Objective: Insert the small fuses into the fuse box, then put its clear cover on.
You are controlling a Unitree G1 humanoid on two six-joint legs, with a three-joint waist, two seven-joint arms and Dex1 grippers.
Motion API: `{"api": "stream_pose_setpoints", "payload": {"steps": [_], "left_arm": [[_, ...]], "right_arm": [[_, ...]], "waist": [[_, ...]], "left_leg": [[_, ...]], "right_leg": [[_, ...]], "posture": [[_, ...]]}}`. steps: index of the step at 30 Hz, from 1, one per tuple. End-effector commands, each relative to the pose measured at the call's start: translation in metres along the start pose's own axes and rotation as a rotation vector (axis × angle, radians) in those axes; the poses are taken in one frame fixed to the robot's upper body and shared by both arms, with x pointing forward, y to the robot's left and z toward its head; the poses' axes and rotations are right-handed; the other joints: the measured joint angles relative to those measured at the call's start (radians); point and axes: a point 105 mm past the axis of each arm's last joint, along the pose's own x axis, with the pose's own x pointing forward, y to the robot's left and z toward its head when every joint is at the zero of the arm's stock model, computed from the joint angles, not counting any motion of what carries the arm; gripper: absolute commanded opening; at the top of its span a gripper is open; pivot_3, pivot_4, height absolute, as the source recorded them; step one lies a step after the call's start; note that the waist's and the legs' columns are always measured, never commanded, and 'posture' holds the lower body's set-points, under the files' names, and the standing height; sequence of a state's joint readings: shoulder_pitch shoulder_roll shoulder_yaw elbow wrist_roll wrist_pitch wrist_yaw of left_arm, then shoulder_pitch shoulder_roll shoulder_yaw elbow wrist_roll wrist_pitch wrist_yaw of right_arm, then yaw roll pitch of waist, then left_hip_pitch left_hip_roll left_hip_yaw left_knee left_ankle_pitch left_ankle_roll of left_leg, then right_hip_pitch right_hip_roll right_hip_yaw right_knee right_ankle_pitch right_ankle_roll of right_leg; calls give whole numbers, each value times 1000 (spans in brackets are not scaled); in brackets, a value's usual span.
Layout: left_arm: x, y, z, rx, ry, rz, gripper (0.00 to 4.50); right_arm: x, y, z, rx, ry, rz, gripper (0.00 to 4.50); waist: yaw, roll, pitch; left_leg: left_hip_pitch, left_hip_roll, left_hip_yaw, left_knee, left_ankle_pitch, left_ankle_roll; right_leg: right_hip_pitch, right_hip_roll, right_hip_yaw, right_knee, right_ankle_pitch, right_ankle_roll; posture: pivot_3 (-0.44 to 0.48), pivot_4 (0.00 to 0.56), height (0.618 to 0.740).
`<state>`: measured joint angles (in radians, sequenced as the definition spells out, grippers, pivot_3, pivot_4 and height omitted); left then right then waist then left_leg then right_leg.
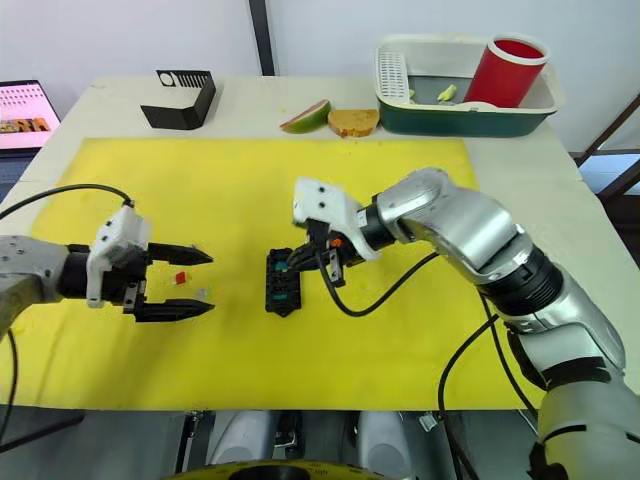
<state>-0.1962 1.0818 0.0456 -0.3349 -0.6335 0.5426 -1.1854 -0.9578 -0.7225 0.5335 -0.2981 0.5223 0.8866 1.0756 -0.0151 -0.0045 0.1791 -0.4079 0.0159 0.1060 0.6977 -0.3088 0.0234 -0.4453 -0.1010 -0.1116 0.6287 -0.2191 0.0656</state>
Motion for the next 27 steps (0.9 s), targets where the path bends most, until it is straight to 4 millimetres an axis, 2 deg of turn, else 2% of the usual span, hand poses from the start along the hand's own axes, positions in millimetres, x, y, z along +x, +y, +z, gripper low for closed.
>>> {"api": "stream_pose_setpoints", "payload": {"steps": [1, 6, 9, 13, 17, 27], "left_arm": [[11, -3, -3, 81, 19, -23, 4463], [20, -6, -10, 94, 21, -36, 4463], [21, -7, -9, 91, 15, -34, 4463], [21, -8, -10, 89, 21, -36, 4463], [22, -9, -10, 85, 19, -35, 4463], [25, -9, -4, 84, -3, -33, 4463]], "right_arm": [[5, 1, 12, -119, 26, 2, 0], [18, -4, 10, -143, 85, -7, 0], [22, 0, 16, -140, 59, 16, 0], [19, -1, 22, -105, 39, 5, 0], [15, 1, 23, -124, 93, 18, 0], [22, 2, 12, -131, 207, 26, 0]], "waist": [[0, 0, 0], [2, 0, 0], [4, 0, 0], [3, 0, 0], [2, 0, 0], [2, 0, 0]], "left_leg": [[0, 0, 0, 0, 0, 0], [0, 0, 0, 1, 0, 0], [0, 0, 0, 1, 0, 1], [0, 0, -1, 1, 0, 1], [0, 0, -1, 2, 0, 1], [0, 0, -1, 2, 0, 1]], "right_leg": [[0, 0, 0, 0, 0, 0], [0, 0, 0, 1, 0, 0], [0, -1, 0, 1, 0, 0], [0, -1, -1, 1, 0, 0], [0, -1, -1, 1, 0, 0], [0, -1, -1, 1, 0, 0]], "posture": [[0, 150, 740], [0, 150, 740], [0, 150, 740], [0, 150, 740], [0, 150, 740], [0, 150, 740]]}}
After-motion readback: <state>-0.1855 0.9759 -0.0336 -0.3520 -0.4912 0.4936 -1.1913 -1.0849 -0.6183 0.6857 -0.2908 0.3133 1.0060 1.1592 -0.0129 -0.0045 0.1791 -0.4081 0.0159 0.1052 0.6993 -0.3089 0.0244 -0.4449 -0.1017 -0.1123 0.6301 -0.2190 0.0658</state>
